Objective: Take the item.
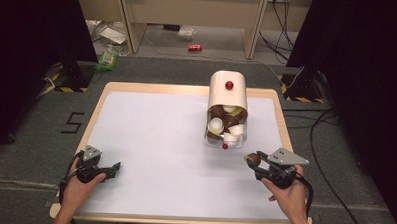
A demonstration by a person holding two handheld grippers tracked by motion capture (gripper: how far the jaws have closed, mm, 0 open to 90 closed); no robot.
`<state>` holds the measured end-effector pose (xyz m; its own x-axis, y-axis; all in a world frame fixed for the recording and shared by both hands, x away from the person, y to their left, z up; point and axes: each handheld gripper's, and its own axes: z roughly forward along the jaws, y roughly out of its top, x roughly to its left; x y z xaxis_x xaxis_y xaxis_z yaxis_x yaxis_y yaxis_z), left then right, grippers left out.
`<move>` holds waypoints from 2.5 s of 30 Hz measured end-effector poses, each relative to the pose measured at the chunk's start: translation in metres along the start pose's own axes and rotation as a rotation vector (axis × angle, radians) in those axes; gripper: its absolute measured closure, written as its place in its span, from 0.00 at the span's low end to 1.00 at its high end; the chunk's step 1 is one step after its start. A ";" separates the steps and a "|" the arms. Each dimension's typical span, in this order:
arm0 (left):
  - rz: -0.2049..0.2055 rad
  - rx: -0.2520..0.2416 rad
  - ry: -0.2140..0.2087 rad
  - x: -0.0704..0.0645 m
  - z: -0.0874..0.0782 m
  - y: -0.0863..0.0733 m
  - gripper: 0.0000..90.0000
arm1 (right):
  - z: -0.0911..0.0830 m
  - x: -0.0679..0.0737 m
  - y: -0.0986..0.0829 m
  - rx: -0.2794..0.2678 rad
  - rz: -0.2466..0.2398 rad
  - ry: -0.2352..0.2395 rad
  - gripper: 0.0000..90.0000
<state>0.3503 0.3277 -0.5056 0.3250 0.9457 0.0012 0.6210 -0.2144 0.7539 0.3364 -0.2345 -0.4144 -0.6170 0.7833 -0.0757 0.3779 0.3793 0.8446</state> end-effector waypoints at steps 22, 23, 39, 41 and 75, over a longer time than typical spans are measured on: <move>0.001 -0.001 0.000 0.000 0.000 0.000 0.15 | 0.018 -0.022 -0.032 0.089 0.061 -0.048 0.60; 0.001 -0.001 0.000 0.000 0.000 0.000 0.15 | 0.018 -0.022 -0.032 0.089 0.061 -0.048 0.60; 0.002 -0.002 0.000 0.000 0.000 0.000 0.15 | 0.037 -0.032 -0.045 0.142 0.092 -0.068 0.60; 0.001 -0.001 -0.001 0.000 0.000 0.000 0.15 | 0.038 -0.031 -0.047 0.150 0.093 -0.060 0.59; 0.004 -0.005 0.000 -0.001 0.000 0.000 0.15 | 0.020 -0.026 -0.037 0.127 0.132 -0.108 0.28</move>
<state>0.3499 0.3271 -0.5056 0.3275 0.9448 0.0046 0.6164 -0.2173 0.7569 0.3523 -0.2586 -0.4543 -0.4816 0.8759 -0.0309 0.5387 0.3236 0.7778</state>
